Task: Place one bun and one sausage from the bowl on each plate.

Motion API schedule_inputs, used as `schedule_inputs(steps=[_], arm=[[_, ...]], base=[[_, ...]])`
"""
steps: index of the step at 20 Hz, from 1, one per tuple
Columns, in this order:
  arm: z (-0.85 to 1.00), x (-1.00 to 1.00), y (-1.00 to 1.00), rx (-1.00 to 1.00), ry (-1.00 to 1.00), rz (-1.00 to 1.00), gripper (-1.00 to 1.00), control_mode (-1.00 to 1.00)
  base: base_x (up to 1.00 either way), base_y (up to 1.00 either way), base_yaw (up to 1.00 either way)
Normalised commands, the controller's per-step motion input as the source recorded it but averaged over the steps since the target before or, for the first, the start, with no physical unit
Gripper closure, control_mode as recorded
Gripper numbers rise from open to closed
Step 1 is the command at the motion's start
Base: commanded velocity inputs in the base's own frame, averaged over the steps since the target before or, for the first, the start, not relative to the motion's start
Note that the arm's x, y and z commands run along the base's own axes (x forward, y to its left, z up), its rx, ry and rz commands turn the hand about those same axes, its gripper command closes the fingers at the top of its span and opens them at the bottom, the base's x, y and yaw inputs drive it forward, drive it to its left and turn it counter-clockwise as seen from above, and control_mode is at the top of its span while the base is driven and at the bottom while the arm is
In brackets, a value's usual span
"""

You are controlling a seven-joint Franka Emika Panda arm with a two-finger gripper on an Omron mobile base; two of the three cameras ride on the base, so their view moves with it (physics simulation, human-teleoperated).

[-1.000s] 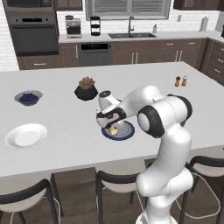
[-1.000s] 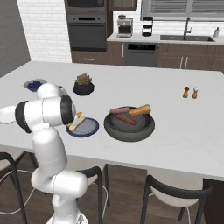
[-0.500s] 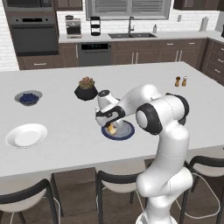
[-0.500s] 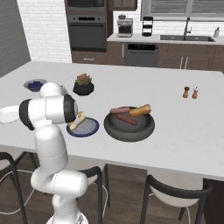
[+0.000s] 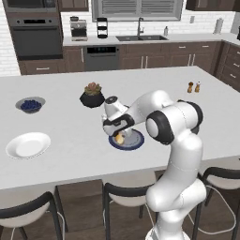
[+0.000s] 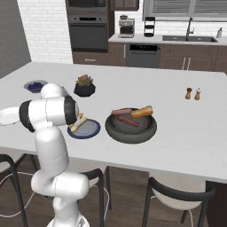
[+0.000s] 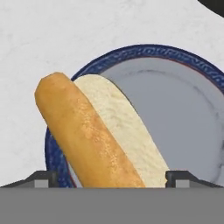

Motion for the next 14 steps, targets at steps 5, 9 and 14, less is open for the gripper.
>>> schedule_inputs(steps=[5, 9, 14], arm=[[0.77, -0.12, -0.01, -0.01, -0.01, 0.0, -1.0, -1.0], [0.77, -0.16, -0.16, 0.0, 0.0, 0.0, -1.0, -1.0], [0.58, -0.01, -0.79, 0.02, 0.01, -0.02, -1.0, -1.0]], base=[[0.0, 0.0, 0.0], [0.0, 0.0, 0.0], [0.0, 0.0, 0.0]])
